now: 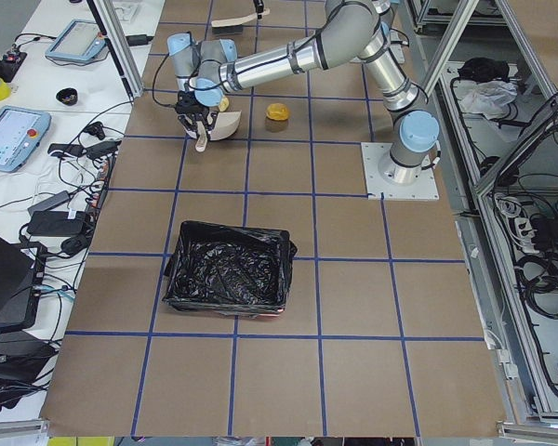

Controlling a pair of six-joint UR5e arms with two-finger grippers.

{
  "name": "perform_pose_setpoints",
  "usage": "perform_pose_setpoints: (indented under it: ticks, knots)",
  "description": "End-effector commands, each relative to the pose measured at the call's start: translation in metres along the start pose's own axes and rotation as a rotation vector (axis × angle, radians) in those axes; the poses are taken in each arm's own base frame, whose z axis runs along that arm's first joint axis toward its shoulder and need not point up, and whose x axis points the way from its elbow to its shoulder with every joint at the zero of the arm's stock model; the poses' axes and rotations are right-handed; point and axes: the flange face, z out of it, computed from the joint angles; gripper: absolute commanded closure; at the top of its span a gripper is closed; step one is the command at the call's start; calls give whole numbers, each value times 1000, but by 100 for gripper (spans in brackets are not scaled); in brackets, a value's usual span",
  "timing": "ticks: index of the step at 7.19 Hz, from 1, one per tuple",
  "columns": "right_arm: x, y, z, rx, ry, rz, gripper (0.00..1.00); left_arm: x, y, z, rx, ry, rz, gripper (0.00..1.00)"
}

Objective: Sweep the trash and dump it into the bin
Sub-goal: 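Sweep the bread roll and sponge into the dustpan with the right gripper's brush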

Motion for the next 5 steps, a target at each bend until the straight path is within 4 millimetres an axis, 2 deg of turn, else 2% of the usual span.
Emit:
perform_pose_setpoints:
  ticks: [1,2,3,5]
  knots:
    - [-10,1,-20,25,9,38,93,-1,3,-2,10,-1,0,100]
    - [-34,-8,-25,43,-1,32,93,-1,3,-1,11,-2,0,100]
    - [-69,-18,-27,49,-17,119,93,-1,3,0,16,-3,1,100]
    - [-158,-39,-39,71,-17,168,93,-1,2,-2,16,0,0,100]
